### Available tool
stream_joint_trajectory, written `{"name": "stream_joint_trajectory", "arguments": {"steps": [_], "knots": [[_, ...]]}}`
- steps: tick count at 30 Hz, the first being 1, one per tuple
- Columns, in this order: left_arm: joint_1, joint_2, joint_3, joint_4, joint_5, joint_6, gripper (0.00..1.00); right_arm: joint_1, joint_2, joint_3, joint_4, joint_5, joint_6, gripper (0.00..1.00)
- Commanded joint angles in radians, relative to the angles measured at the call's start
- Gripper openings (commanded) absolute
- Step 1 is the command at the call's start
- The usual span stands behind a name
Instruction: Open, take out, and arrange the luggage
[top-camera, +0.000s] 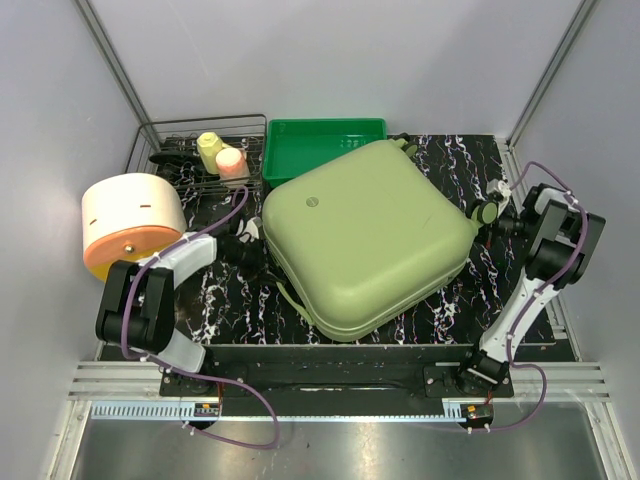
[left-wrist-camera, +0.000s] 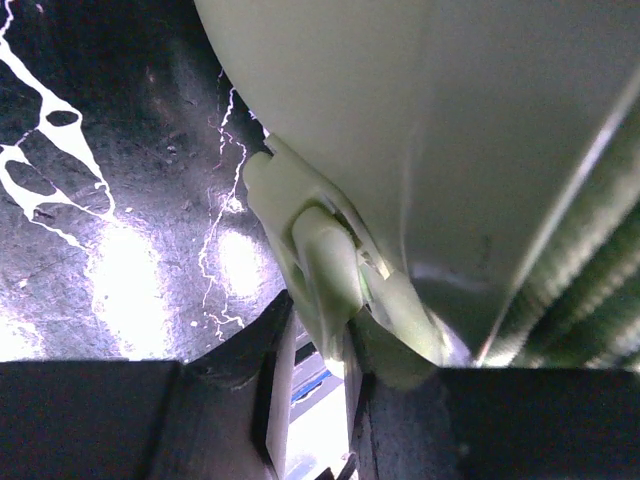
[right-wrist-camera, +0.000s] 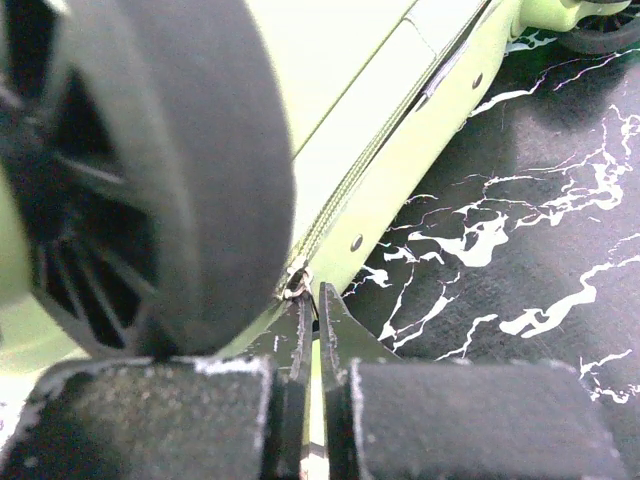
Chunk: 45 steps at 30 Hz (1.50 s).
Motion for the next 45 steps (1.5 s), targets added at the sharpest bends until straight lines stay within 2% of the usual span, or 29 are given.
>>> {"name": "stream_joint_trajectory", "arguments": {"steps": [1, 9, 16, 20, 22, 23, 24, 25, 28, 29, 30, 32, 33, 34, 36, 37, 38, 39, 41, 43, 45], "knots": [[0.013, 0.056, 0.018, 0.102, -0.172, 0.126, 0.0, 0.116, 0.078, 0.136, -0.139, -0.374, -0.589, 0.0], [0.008, 0.045, 0.015, 0.099, -0.181, 0.133, 0.0, 0.118, 0.132, 0.224, -0.131, -0.405, -0.547, 0.0], [-0.018, -0.007, 0.005, 0.108, -0.175, 0.138, 0.0, 0.121, 0.117, 0.253, -0.128, -0.397, -0.37, 0.0], [-0.062, -0.074, -0.005, 0.114, -0.187, 0.165, 0.0, 0.066, 0.072, 0.27, -0.127, -0.356, -0.266, 0.02], [-0.094, -0.098, -0.007, 0.114, -0.2, 0.175, 0.0, 0.044, 0.048, 0.279, -0.125, -0.324, -0.222, 0.09], [-0.099, -0.104, -0.008, 0.114, -0.197, 0.175, 0.0, 0.035, 0.038, 0.279, -0.125, -0.269, -0.211, 0.2], [-0.105, -0.113, -0.005, 0.112, -0.194, 0.175, 0.0, 0.029, 0.014, 0.276, -0.125, -0.251, -0.206, 0.45], [-0.11, -0.121, -0.007, 0.112, -0.194, 0.181, 0.01, 0.023, 0.005, 0.279, -0.125, -0.235, -0.176, 0.53], [-0.12, -0.145, 0.001, 0.088, -0.193, 0.217, 0.1, -0.012, -0.012, 0.343, -0.117, -0.161, -0.061, 0.97], [-0.124, -0.151, 0.002, 0.082, -0.189, 0.227, 0.15, -0.032, -0.014, 0.371, -0.116, -0.13, -0.022, 0.99], [-0.128, -0.162, 0.005, 0.066, -0.184, 0.236, 0.3, -0.043, -0.009, 0.4, -0.107, -0.11, 0.027, 1.0], [-0.13, -0.182, 0.016, 0.046, -0.189, 0.244, 0.44, -0.059, -0.018, 0.457, -0.02, -0.058, 0.232, 1.0], [-0.13, -0.197, 0.016, 0.034, -0.195, 0.242, 0.58, -0.062, -0.029, 0.468, 0.048, -0.026, 0.353, 1.0], [-0.118, -0.216, 0.001, 0.034, -0.194, 0.233, 0.63, -0.059, -0.047, 0.45, 0.258, 0.008, 0.67, 1.0], [-0.092, -0.292, -0.022, 0.042, -0.171, 0.213, 0.73, -0.033, -0.101, 0.405, 0.455, 0.144, 1.025, 1.0], [-0.055, -0.32, -0.047, 0.043, -0.169, 0.192, 0.81, -0.017, -0.11, 0.408, 0.479, 0.181, 1.052, 1.0], [-0.033, -0.379, -0.06, 0.043, -0.166, 0.185, 0.82, -0.004, -0.118, 0.414, 0.478, 0.234, 1.09, 1.0], [-0.01, -0.407, -0.071, 0.04, -0.158, 0.184, 0.83, 0.022, -0.118, 0.428, 0.481, 0.246, 1.186, 1.0], [0.054, -0.475, -0.087, 0.039, -0.148, 0.179, 0.85, 0.047, -0.104, 0.445, 0.467, 0.243, 1.254, 1.0], [0.096, -0.507, -0.094, 0.054, -0.109, 0.163, 0.87, 0.087, -0.1, 0.448, 0.432, 0.234, 1.239, 1.0], [0.103, -0.529, -0.09, 0.1, -0.079, 0.14, 0.88, 0.116, -0.113, 0.402, 0.389, 0.233, 1.111, 1.0]]}}
